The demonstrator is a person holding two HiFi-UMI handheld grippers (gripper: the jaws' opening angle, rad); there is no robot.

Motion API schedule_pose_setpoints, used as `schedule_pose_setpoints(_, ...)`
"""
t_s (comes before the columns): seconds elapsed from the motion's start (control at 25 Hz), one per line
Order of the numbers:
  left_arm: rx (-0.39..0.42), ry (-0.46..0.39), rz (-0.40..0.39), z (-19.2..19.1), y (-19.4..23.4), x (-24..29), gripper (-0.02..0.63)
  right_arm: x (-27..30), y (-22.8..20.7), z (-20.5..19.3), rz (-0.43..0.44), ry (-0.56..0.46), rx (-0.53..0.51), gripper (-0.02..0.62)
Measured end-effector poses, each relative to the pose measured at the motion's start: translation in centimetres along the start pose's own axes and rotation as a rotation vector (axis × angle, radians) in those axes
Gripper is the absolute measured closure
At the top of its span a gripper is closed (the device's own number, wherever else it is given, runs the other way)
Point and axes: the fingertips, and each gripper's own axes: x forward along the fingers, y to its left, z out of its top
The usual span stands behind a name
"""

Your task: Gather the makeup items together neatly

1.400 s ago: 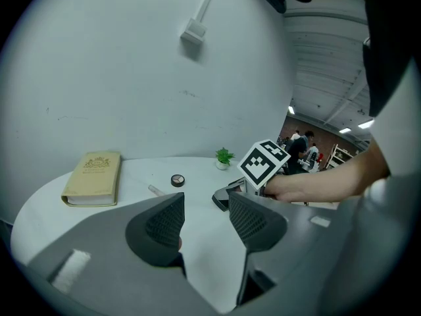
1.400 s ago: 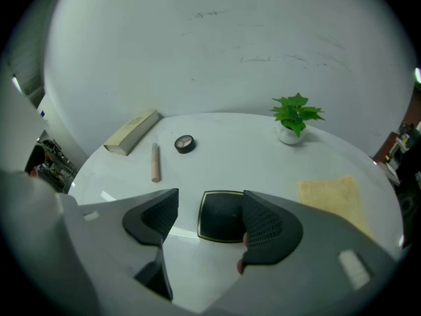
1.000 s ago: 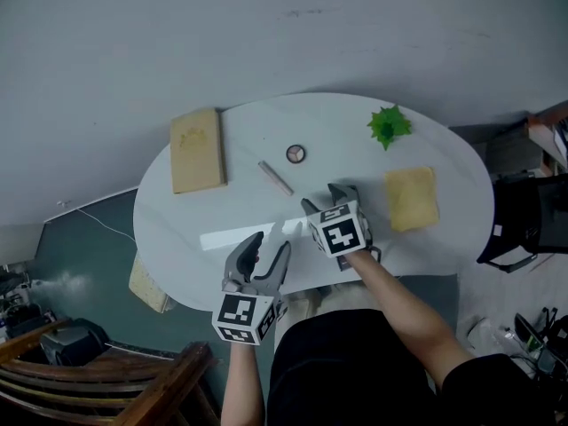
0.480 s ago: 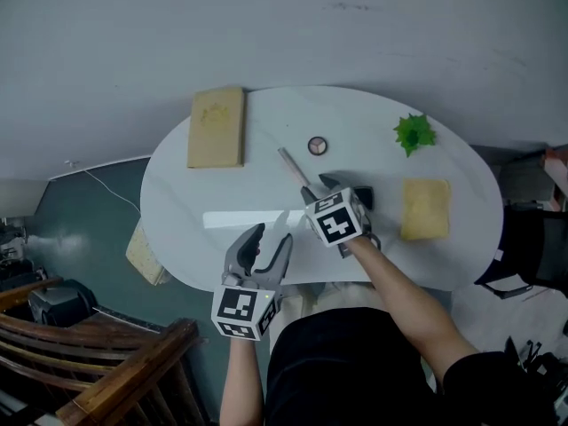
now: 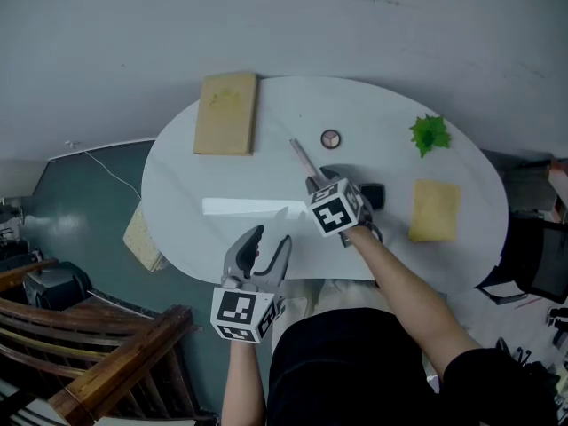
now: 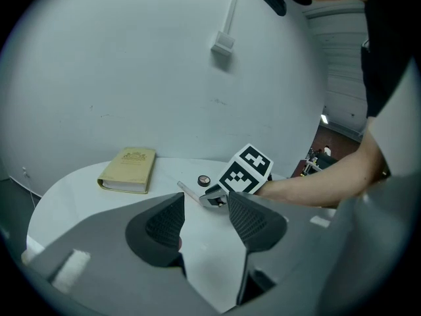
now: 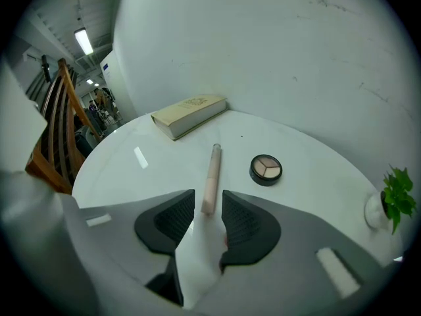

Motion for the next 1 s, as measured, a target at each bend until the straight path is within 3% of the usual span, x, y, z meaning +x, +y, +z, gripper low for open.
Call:
schedule_pose_setpoints(0.6, -0.027, 0.014, 0.023, -1.1, 1.2, -0.8, 0.394, 2.0, -0.2, -0.7, -0.045, 0.048, -0.024, 0.517)
schedule_pose_setpoints(1.0, -0.024, 0.02, 0.028, -1.2, 1.5, -1.0, 0.394, 2.1, -0.5, -0.7, -0.051, 0.05, -0.02, 0.525)
